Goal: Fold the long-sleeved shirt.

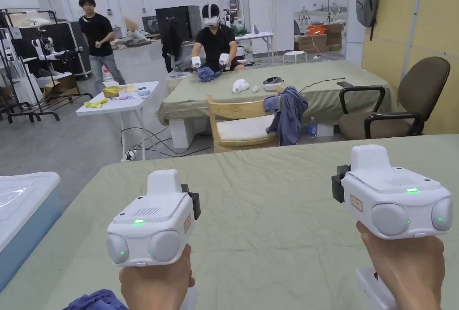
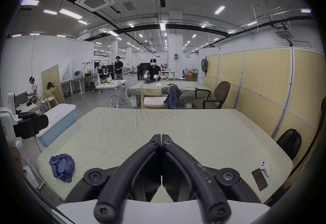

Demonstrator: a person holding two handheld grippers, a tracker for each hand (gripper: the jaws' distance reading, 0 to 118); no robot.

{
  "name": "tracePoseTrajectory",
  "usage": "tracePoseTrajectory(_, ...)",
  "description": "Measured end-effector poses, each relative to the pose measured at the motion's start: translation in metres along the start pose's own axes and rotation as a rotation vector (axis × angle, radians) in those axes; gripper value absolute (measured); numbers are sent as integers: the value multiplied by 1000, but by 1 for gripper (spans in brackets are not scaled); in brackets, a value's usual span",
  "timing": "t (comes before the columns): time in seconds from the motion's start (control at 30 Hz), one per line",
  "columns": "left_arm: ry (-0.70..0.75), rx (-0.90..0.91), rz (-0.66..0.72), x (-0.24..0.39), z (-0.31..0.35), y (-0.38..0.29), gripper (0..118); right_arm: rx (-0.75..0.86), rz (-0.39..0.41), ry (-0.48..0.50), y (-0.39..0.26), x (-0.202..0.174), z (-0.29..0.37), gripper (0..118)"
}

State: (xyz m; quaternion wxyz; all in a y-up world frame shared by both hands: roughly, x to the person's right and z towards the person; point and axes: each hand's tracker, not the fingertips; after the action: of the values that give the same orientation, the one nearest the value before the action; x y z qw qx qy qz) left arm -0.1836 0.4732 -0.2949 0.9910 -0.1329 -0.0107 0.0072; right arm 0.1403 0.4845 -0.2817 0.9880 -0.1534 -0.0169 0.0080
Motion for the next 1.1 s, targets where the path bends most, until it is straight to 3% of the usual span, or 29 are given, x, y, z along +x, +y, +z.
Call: tracePoseTrajectory(1.1,-9,-29,-12,3,-3,-5,0,0,17,1,-2,-2,-1,2)
